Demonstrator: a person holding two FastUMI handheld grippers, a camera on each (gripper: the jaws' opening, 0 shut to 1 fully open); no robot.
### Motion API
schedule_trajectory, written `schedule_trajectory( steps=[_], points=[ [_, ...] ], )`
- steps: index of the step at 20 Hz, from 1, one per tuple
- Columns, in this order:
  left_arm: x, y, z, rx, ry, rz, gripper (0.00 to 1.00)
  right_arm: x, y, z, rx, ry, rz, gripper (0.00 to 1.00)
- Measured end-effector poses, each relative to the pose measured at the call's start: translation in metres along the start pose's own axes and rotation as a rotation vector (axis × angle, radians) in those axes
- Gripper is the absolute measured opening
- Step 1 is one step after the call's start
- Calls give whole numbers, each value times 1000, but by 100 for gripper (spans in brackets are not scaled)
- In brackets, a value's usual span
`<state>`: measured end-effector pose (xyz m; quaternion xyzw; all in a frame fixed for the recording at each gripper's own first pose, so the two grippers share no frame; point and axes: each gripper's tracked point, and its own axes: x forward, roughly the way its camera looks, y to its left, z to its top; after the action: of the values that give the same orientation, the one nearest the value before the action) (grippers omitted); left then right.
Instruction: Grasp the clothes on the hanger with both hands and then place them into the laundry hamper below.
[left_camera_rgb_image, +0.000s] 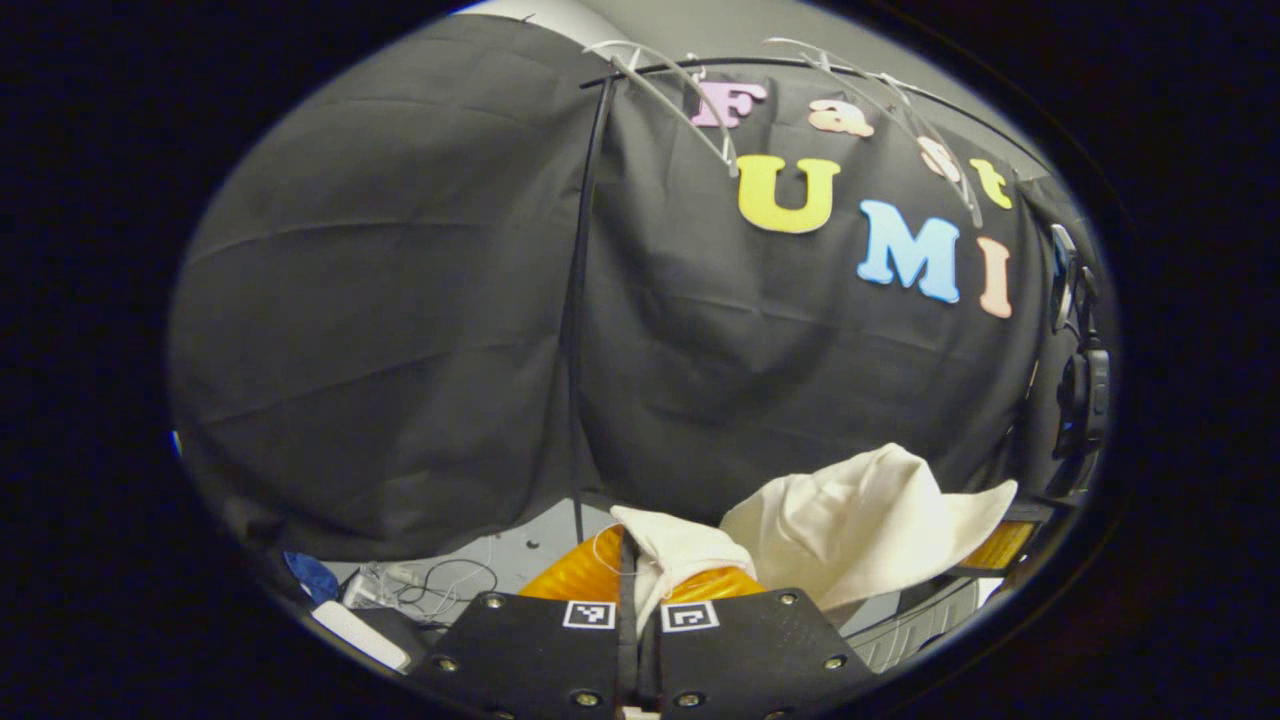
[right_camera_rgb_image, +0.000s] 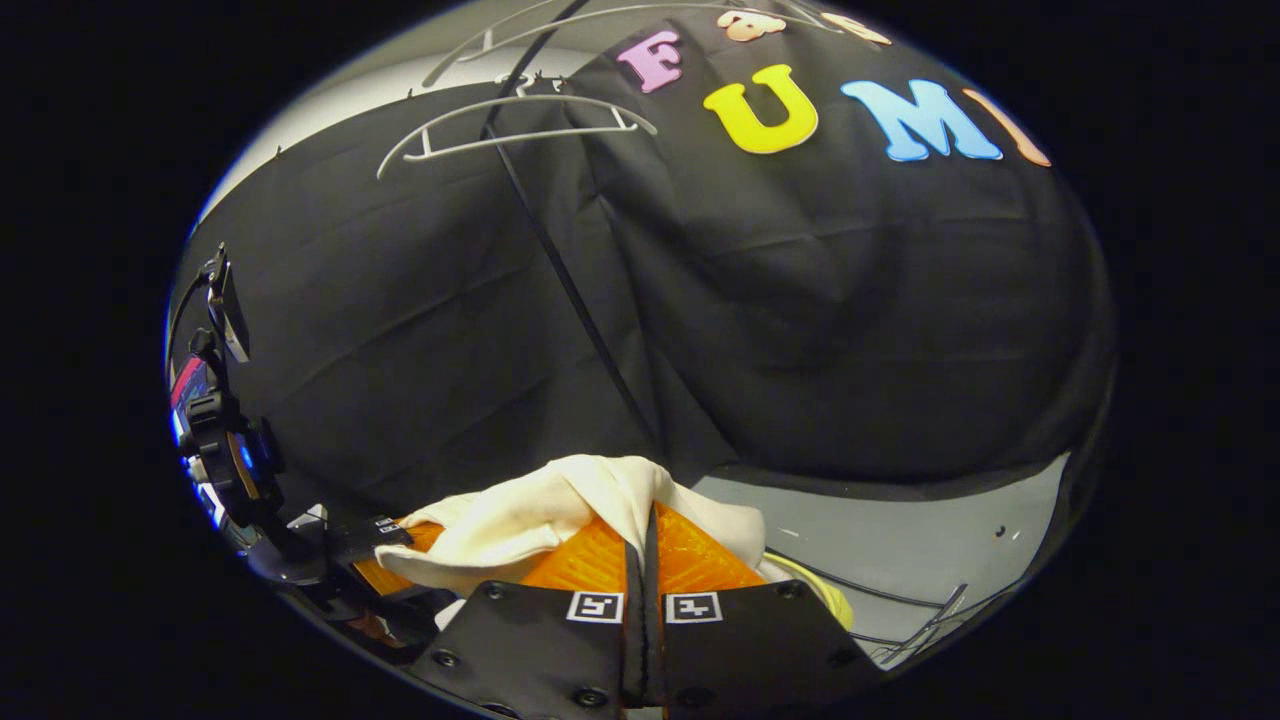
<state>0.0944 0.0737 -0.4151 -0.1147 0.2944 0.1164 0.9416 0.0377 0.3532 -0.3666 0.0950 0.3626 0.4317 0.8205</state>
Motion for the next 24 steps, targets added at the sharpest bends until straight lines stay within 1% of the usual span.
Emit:
schedule_trajectory(
  steps=[3, 6, 7, 9, 10, 12, 14, 16, 17, 18, 19, 20, 23, 24],
  points=[
    [16, 12, -47, 12, 68, 23, 2, 18, -16, -37, -3, 65, -30, 0],
    [30, 24, -93, 31, 141, 41, 1, 40, -33, -79, -11, 129, -64, 1],
    [37, 25, -110, 41, 168, 44, 2, 48, -37, -93, -13, 153, -76, 2],
    [48, 26, -140, 59, 224, 49, 2, 61, -51, -122, -32, 210, -110, 2],
    [58, 27, -155, 66, 254, 53, 2, 66, -58, -137, -45, 247, -132, 0],
    [70, 35, -182, 77, 316, 71, 2, 75, -68, -162, -60, 309, -165, 2],
    [70, 35, -194, 72, 356, 91, 3, 83, -85, -178, -87, 360, -203, 2],
    [71, 37, -204, 76, 380, 101, 3, 83, -92, -191, -106, 402, -215, 3],
    [69, 39, -206, 82, 394, 103, 4, 83, -89, -196, -117, 421, -222, 0],
    [69, 37, -209, 82, 406, 95, 4, 78, -90, -196, -127, 436, -226, 6],
    [72, 35, -215, 76, 416, 82, 5, 80, -91, -201, -134, 444, -232, 7],
    [72, 33, -219, 67, 421, 70, 6, 77, -89, -201, -130, 446, -225, 11],
    [67, 38, -208, 96, 404, 77, 96, 72, -95, -204, -159, 449, -254, 67],
    [65, 38, -204, 103, 398, 72, 96, 68, -97, -204, -163, 453, -260, 86]
  ],
)
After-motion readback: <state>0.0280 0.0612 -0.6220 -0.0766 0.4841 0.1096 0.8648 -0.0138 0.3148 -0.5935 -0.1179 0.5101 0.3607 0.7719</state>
